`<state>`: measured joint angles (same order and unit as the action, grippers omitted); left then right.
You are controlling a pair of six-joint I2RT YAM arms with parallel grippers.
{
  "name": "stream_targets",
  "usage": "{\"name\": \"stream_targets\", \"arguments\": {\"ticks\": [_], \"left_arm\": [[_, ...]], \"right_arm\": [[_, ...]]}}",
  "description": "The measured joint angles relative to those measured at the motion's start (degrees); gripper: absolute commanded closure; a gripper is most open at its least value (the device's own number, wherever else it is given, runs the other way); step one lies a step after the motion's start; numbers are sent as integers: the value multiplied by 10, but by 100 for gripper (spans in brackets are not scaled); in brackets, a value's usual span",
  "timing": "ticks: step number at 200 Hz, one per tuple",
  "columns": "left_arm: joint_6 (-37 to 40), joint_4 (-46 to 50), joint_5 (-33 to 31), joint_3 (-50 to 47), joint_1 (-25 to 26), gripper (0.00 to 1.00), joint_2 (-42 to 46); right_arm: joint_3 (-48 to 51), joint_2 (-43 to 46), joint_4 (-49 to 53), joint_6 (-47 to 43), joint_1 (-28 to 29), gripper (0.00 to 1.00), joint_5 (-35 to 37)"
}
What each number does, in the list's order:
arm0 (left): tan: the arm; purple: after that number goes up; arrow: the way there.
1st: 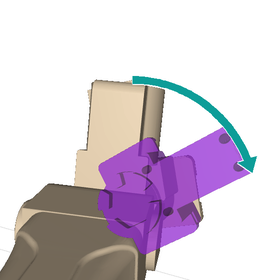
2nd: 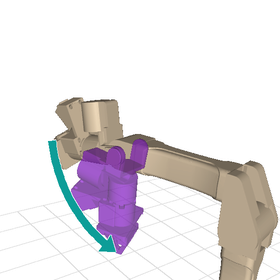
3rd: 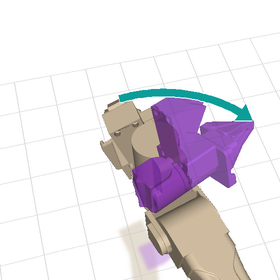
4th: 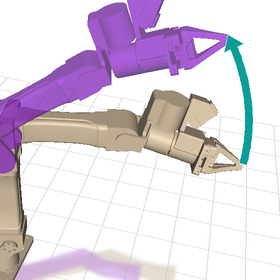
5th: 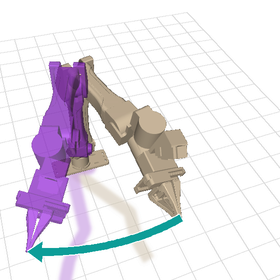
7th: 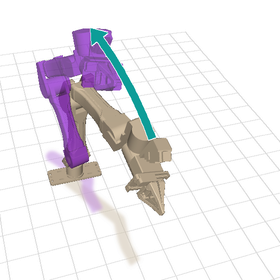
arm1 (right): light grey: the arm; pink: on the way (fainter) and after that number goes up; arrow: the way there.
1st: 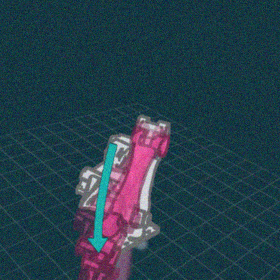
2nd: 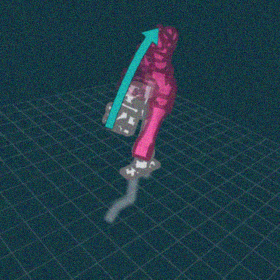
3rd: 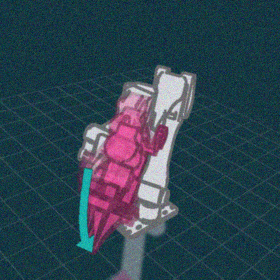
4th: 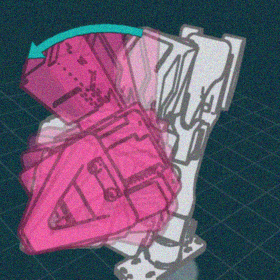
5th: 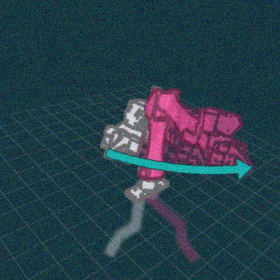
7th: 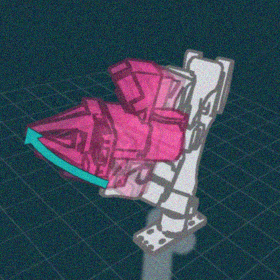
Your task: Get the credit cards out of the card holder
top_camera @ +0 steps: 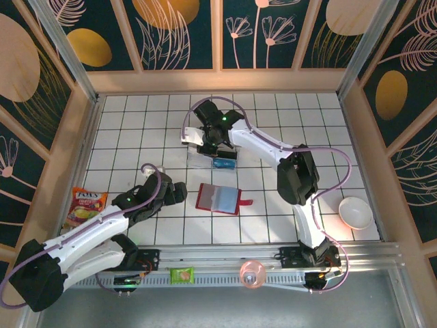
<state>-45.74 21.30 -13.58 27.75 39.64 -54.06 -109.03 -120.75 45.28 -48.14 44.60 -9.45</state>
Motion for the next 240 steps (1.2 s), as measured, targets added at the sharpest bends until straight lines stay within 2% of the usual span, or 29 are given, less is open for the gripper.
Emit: {"name": "stream_targets", "arguments": {"ticks": [76, 208, 240], "left_arm": [[0, 0, 0, 0, -3, 1, 0], [-1, 0, 0, 0, -3, 1, 2], [-3, 0, 1, 0, -3, 1, 2]], "right_arm": [[0, -10, -13, 0, 0, 100, 35], [0, -43, -17, 4, 6, 100, 39], [0, -43, -21, 10, 7, 76, 40]]}}
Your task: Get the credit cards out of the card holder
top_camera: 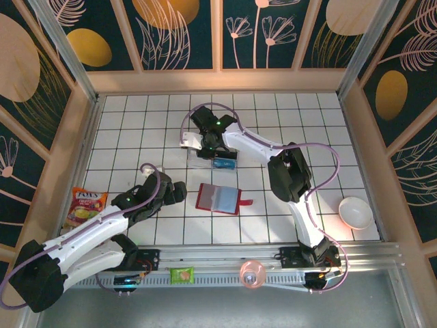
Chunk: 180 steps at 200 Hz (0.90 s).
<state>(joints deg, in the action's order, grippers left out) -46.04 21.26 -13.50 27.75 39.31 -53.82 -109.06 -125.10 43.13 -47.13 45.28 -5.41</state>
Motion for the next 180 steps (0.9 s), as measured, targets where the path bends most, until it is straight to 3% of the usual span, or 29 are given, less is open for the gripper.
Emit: {"name": "stream_targets", "arguments": {"ticks": [44, 73, 126, 180], "left_arm": [[-1, 0, 2, 0, 0, 1, 5], [-1, -1, 1, 0, -1, 1, 9], [10, -37, -16, 18, -7, 1, 5], [54, -143, -102, 71, -70, 1, -39]], "right_arm": [[3, 8, -52, 21, 1, 66, -5], [58, 67, -128, 55, 2, 62, -10], [255, 277, -353, 222, 1, 56, -1], [503, 450, -541, 447, -9, 39, 119]]}}
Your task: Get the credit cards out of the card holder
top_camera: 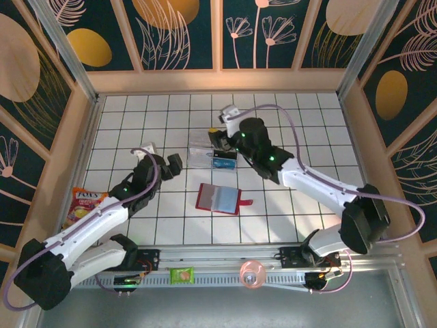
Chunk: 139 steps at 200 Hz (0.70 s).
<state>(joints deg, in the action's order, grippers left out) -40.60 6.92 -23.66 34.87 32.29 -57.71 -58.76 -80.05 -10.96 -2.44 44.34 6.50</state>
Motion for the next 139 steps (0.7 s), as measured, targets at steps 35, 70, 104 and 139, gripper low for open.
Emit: {"name": "stream_targets", "arguments": {"ticks": [35, 70, 104, 139], "left_arm": [[56, -87, -74, 16, -30, 1, -38], [141, -206, -138, 6, -92, 1, -89], [195, -326, -167, -47, -183, 1, -152], [254, -436, -159, -90, -245, 1, -202]], "right_arm": [[81, 53, 7, 110, -1, 16, 86], [100, 90, 29, 157, -1, 1, 160], [137, 138, 13, 179, -2, 1, 212], [158, 172, 9, 183, -36, 1, 221]]}}
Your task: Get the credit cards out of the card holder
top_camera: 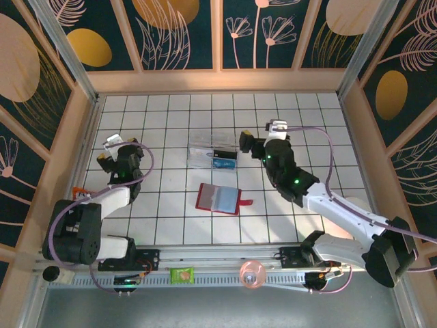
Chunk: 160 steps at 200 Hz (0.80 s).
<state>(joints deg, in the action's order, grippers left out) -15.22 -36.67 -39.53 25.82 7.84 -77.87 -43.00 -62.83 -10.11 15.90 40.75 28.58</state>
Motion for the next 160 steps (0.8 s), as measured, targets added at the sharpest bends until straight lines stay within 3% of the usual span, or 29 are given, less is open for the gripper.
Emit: {"name": "stream_targets", "arguments": {"ticks": [33, 63, 100, 129, 160], "left_arm": [[44, -75, 13, -9, -3, 1, -46], [73, -125, 38, -33, -3, 1, -64], [110, -161, 111, -39, -8, 1, -64], [136, -167, 171, -39, -8, 1, -64], [185, -107, 216, 0, -8, 1, -85]], "right_arm": [[12, 18, 3, 10, -45, 1, 4], [97, 90, -48, 3, -83, 1, -3], [168, 153, -122, -41, -142, 1, -39], [199, 161, -174, -70, -170, 1, -59], [203, 145, -185, -77, -199, 1, -71]]}}
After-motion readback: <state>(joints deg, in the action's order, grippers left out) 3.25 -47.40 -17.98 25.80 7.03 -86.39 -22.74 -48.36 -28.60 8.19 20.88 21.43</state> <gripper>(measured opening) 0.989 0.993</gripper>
